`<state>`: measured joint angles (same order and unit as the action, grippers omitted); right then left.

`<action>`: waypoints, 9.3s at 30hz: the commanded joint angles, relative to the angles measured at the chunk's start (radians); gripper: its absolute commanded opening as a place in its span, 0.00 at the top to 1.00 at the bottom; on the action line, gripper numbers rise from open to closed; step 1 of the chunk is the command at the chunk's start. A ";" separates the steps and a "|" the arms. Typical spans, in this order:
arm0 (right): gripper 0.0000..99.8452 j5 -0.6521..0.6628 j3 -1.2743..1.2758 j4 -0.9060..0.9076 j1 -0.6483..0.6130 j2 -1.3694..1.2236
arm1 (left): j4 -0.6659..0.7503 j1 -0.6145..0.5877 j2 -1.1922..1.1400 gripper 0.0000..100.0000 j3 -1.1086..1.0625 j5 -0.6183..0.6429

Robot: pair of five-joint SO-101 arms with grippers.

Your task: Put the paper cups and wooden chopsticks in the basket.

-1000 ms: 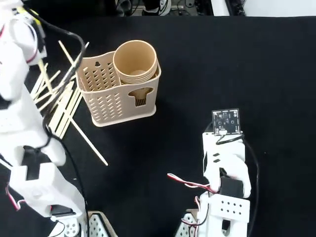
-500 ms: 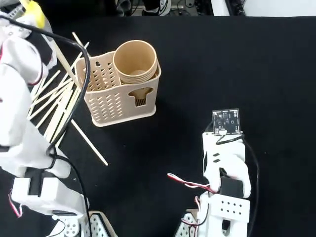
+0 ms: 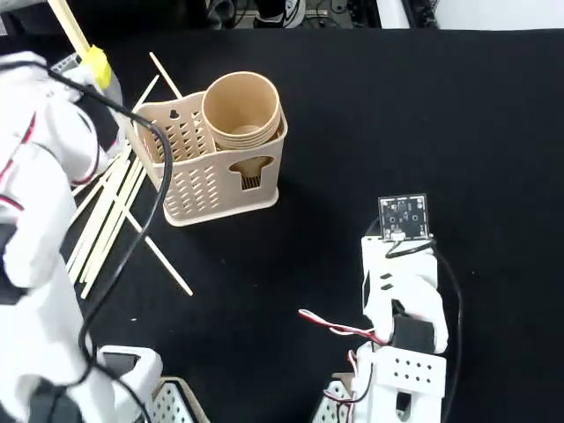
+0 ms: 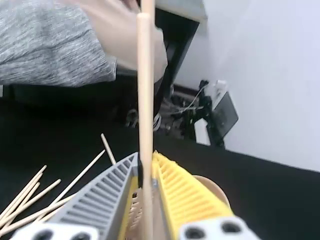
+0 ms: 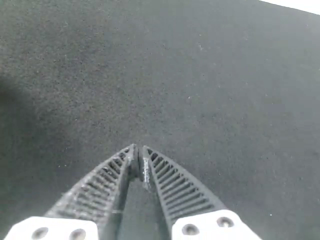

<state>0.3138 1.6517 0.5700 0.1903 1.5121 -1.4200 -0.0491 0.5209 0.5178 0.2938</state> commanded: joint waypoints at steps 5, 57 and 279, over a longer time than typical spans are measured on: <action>0.99 -0.006 -0.004 -0.023 -0.002 0.007 | 0.796 0.013 0.442 0.97 -0.908 -0.054; 0.99 -0.005 -0.004 -0.023 -0.003 0.008 | 0.046 -0.688 0.430 0.75 -0.837 -0.256; 0.99 -0.252 -0.005 -0.046 -0.121 0.010 | 1.395 0.041 0.614 0.97 -1.256 -0.144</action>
<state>0.0729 1.6701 0.5439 0.0767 1.5121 -0.1680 -0.0184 1.2375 -0.7327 0.1358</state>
